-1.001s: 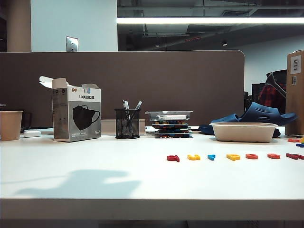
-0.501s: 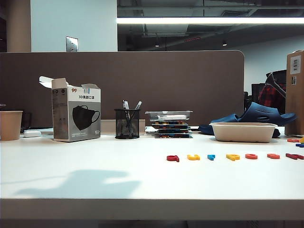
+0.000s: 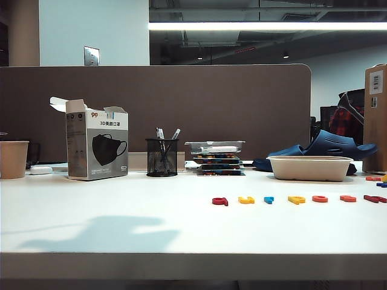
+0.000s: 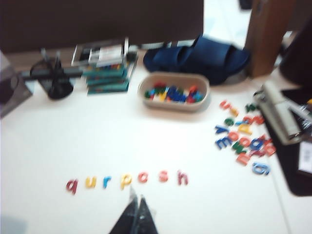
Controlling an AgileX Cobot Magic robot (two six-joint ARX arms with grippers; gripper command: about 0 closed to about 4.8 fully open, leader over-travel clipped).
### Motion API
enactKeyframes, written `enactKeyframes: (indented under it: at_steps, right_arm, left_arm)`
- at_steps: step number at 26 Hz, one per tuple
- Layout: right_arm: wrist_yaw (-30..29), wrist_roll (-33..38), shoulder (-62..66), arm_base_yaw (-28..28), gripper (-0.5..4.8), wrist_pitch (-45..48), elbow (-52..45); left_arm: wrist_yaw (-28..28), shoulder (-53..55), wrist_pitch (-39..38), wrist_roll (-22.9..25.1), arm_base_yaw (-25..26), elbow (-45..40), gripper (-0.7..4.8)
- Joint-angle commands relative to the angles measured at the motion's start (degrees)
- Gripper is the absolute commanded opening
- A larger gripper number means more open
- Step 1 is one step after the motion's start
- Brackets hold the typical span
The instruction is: Select the appropriate letters from the row of letter magnets placed on the table to arrange into the word "cup".
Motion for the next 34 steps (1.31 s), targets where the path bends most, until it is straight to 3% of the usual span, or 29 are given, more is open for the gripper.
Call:
enactKeyframes:
  at_steps: [1, 10, 15, 19, 24, 28, 34]
  right_arm:
    - [-3.1, 0.1, 5.1, 0.0, -0.09, -2.7, 2.8]
    - [-5.8, 2.3, 18.0, 0.1, -0.03, -5.1, 8.0]
    - [-10.7, 2.4, 27.7, 0.1, 0.05, -8.2, 12.0]
    - [-11.0, 2.4, 35.2, 2.6, 0.55, -10.8, 16.5]
    - [-10.1, 3.1, 42.2, 6.2, 0.64, -11.3, 19.5]
    - [-7.1, 4.6, 47.1, 8.0, 1.56, -11.4, 19.7]
    - [-5.8, 5.6, 53.5, 8.7, 1.73, -11.1, 19.7]
  left_arm:
    - [0.0, -0.2, 0.3, -0.2, 0.0, 0.2, -0.05]
    - [0.0, -0.2, 0.3, -0.2, 0.0, 0.2, -0.05]
    - [0.0, -0.2, 0.3, -0.2, 0.0, 0.2, -0.05]
    - [0.0, -0.2, 0.4, -0.2, 0.0, 0.2, -0.05]
    - [0.0, -0.2, 0.3, -0.2, 0.0, 0.2, -0.05]
    - [0.0, -0.2, 0.3, -0.2, 0.0, 0.2, -0.05]
    - [0.0, -0.2, 0.3, -0.2, 0.0, 0.2, -0.05]
